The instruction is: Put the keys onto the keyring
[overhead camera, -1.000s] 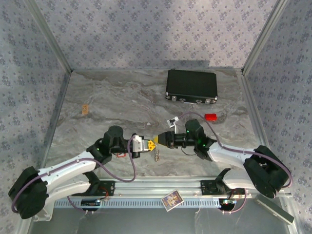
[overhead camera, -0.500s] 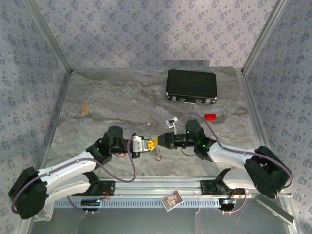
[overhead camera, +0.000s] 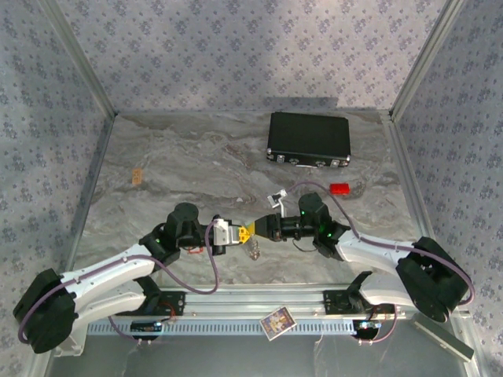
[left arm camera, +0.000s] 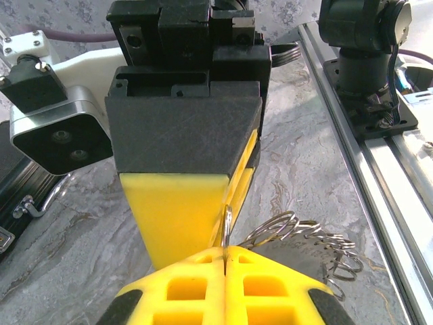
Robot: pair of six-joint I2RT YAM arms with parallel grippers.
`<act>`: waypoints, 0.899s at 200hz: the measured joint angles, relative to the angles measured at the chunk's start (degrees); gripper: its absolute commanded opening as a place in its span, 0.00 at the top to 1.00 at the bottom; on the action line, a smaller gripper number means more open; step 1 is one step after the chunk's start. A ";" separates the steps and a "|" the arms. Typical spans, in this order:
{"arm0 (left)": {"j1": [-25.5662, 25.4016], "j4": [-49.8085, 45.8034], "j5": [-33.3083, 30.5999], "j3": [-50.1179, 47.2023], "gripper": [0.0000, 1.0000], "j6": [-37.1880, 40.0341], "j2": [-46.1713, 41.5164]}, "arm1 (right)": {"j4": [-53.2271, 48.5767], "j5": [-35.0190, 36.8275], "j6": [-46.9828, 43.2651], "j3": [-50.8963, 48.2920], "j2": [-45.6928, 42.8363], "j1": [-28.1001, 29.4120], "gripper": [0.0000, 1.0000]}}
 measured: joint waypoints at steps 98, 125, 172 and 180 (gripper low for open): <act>-0.83 -1.36 -0.26 0.00 1.00 1.62 0.00 | -3.06 -0.09 -2.19 2.45 1.14 -0.04 0.90; -1.53 -1.95 -1.44 0.00 1.00 2.78 -0.02 | -4.79 -0.11 -3.39 2.91 1.11 -0.04 0.98; -4.00 -3.67 -5.14 0.02 1.00 6.08 -1.18 | -12.55 -0.24 -7.63 5.44 0.20 -0.11 0.65; -4.61 -3.98 -6.01 0.02 1.00 6.71 -1.27 | -14.23 -0.20 -8.44 5.60 -0.28 -0.39 0.63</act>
